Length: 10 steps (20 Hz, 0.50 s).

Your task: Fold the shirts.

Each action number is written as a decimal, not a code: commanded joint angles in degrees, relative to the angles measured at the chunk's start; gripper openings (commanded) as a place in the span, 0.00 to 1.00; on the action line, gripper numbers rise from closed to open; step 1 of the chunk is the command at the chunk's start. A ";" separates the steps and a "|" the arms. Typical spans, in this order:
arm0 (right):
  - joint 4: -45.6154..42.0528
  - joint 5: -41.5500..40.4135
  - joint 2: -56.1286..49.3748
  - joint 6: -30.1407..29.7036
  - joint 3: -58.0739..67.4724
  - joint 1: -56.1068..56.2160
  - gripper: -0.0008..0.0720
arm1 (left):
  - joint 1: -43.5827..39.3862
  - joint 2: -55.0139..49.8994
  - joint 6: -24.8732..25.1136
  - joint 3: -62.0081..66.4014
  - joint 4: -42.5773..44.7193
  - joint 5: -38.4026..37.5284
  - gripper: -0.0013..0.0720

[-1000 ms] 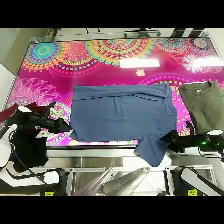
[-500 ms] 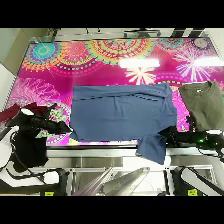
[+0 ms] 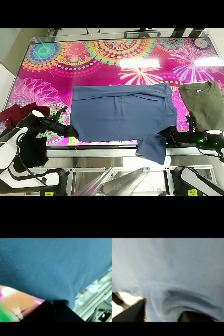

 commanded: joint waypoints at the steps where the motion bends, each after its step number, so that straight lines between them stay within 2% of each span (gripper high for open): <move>1: -0.52 4.00 0.07 0.07 0.02 0.04 0.47 | -0.44 0.13 -1.07 -0.09 -1.64 -2.54 0.05; 2: -0.66 4.96 0.11 0.07 0.04 0.04 0.35 | -0.39 0.13 -1.25 -0.09 -2.73 -2.78 0.05; 4: 0.17 7.06 0.28 0.09 0.09 0.04 0.15 | 0.11 0.28 -1.20 -0.11 -5.75 -4.17 0.05; 6: 0.37 8.09 0.66 0.74 0.35 0.04 0.03 | 1.88 2.49 -1.25 -0.11 -7.63 -5.16 0.05; 8: 0.37 7.78 0.94 1.01 0.48 -0.20 0.03 | 5.49 6.29 -1.16 -0.11 -11.10 -7.13 0.05; 10: 0.46 7.78 0.92 1.33 1.05 -1.29 0.03 | 9.55 10.78 1.27 -0.11 -16.65 -11.78 0.05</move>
